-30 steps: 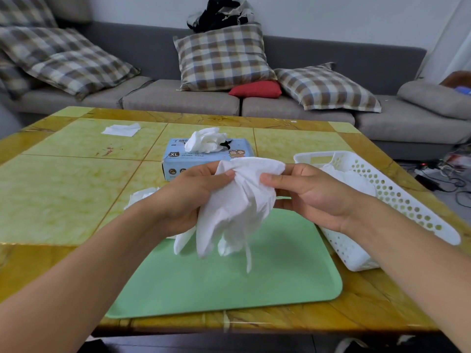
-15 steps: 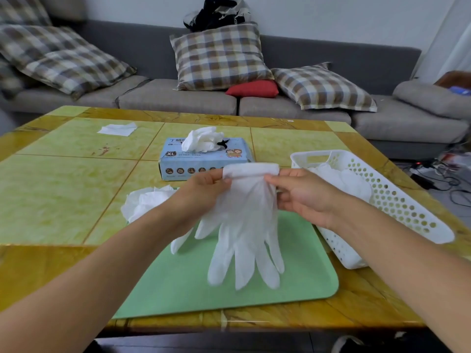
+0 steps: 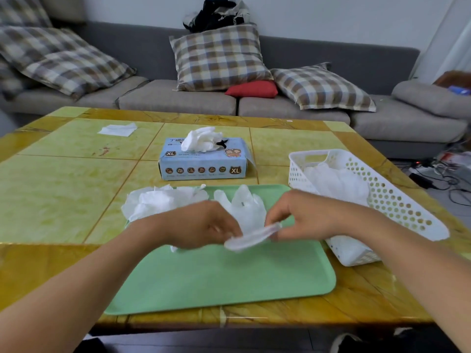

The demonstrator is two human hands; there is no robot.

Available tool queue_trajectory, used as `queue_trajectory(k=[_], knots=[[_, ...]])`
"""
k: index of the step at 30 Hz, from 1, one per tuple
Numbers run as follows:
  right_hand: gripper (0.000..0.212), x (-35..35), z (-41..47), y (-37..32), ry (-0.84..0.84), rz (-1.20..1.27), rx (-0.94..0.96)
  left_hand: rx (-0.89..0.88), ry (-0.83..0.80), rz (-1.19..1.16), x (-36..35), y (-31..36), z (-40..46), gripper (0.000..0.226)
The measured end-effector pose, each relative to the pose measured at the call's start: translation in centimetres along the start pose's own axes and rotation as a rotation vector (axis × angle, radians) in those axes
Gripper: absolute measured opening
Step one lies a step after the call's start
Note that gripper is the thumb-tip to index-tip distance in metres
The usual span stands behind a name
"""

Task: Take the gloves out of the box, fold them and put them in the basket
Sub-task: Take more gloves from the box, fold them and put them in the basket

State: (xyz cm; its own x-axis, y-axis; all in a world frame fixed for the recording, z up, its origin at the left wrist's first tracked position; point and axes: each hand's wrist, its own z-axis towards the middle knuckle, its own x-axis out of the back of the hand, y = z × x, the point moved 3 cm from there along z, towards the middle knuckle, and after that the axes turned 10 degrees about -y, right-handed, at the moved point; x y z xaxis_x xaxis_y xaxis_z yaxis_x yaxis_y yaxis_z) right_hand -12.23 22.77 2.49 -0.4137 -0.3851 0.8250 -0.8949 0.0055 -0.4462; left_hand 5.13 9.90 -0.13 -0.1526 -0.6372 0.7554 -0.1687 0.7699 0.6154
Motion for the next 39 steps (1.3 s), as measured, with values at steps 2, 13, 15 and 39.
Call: queue_trajectory(k=[2,13,15,39], knots=[[0.010,-1.5,0.5,-0.2,-0.180,-0.082,-0.031,0.008,-0.140,0.032,-1.1,0.0,0.2,0.019],[0.092,-3.6,2.8,-0.5,-0.084,-0.130,-0.144,0.164,-0.054,0.275,-0.9,0.0,0.2,0.025],[0.101,-4.3,3.1,-0.4,-0.125,-0.181,-0.220,0.170,-0.076,0.251,0.0,-0.6,-0.7,0.026],[0.022,-2.7,11.4,-8.3,0.363,0.371,0.032,0.487,-0.028,0.285,5.6,-9.7,-6.8,0.059]])
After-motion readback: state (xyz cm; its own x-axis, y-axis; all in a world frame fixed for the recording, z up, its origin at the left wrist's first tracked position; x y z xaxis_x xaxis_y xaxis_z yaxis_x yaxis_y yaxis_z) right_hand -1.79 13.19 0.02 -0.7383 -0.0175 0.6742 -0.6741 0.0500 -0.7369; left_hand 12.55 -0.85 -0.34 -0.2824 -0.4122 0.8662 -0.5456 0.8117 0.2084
